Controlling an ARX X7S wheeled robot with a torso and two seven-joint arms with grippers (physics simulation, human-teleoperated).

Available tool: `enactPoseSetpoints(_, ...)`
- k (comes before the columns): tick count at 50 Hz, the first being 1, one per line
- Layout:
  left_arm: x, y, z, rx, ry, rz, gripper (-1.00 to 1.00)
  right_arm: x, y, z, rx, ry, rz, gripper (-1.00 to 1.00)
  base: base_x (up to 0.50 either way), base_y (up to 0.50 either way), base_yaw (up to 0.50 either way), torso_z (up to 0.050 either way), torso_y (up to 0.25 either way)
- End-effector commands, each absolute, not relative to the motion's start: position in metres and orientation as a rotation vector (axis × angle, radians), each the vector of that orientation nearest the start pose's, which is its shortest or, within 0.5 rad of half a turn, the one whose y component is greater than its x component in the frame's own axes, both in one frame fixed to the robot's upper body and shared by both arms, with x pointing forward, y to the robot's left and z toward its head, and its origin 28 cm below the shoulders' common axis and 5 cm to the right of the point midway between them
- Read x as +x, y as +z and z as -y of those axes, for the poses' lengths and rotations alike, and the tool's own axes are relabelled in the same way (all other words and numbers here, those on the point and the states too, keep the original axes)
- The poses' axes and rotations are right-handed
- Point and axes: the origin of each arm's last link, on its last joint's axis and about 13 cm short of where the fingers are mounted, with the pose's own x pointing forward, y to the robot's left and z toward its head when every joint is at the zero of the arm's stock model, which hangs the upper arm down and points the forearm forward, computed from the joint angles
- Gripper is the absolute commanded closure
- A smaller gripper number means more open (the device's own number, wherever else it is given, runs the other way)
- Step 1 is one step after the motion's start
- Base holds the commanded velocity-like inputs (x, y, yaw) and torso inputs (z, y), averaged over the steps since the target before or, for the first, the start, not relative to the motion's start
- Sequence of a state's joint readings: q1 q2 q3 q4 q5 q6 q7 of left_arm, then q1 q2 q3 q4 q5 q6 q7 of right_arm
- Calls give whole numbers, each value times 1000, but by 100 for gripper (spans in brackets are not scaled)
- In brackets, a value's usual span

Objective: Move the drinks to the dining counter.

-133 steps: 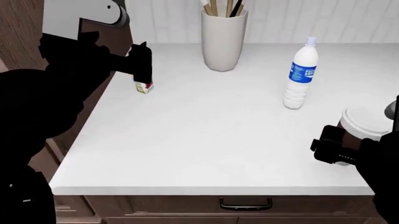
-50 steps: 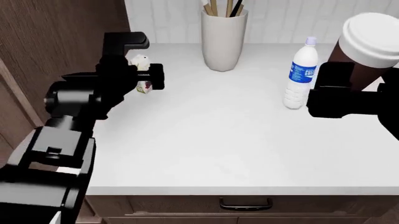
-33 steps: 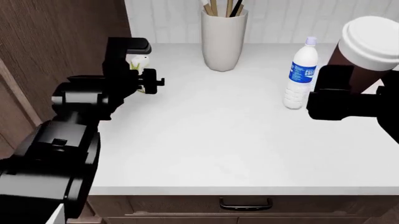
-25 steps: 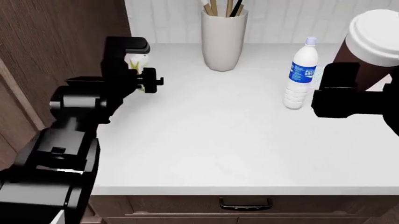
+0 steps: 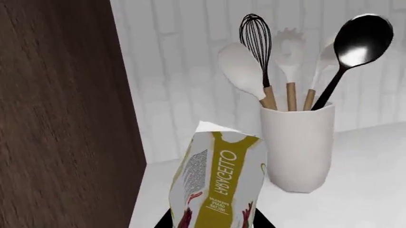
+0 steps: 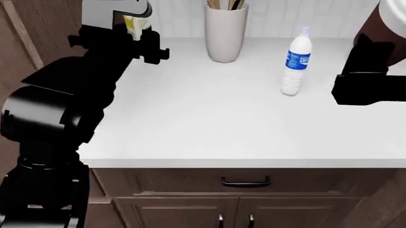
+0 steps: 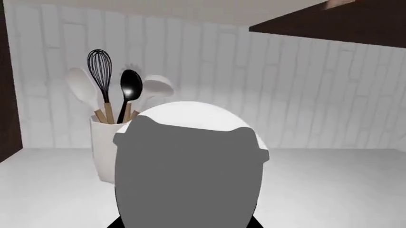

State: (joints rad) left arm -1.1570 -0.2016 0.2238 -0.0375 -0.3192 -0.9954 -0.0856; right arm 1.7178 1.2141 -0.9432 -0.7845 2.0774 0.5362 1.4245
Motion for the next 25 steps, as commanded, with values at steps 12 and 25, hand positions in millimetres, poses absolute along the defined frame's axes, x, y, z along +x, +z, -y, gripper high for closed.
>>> enactPoseSetpoints(12, 335, 297, -212, 119, -124, 141, 100, 143, 342, 134, -159, -177, 173, 100, -500, 77, 0, 0, 0)
enactPoseSetpoints(25, 336, 292, -214, 103, -121, 135, 100, 139, 346, 133, -186, -168, 189, 100, -393, 431, 0, 0, 0)
